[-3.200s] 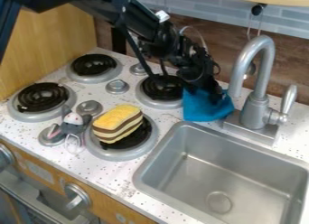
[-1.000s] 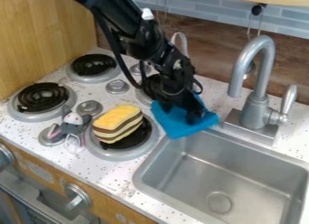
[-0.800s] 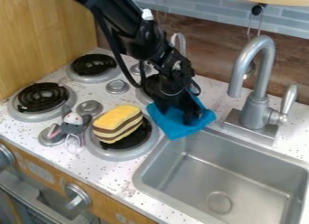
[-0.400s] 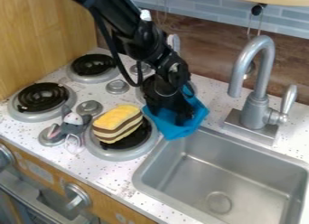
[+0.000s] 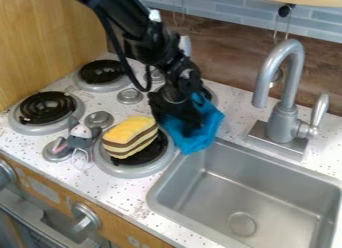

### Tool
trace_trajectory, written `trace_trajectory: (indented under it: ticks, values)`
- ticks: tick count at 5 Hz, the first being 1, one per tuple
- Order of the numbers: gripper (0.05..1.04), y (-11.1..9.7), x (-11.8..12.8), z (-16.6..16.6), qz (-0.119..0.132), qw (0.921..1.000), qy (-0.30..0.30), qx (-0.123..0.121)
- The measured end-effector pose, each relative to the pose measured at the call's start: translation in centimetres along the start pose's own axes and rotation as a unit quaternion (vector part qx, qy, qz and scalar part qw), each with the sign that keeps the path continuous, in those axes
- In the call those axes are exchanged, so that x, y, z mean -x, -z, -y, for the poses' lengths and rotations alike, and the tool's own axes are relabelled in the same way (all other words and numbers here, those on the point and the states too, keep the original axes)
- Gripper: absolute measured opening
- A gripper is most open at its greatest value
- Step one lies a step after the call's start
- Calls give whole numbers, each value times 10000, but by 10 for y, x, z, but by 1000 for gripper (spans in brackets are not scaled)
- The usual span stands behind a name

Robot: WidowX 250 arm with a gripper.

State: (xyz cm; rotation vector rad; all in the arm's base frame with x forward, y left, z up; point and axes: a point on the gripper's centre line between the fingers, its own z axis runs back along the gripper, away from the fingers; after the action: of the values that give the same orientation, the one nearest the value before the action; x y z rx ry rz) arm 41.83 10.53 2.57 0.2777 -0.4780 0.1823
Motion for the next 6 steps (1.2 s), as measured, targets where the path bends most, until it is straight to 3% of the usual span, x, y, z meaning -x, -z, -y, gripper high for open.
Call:
trace_trajectory:
  ticks: [2,4,6]
  values:
    - [1001,15,-11,-28,37,9987,-323,-392]
    - [1001,18,-12,-45,51,9973,-309,-664]
    - [1001,21,-4,-108,-110,9873,-832,-1352]
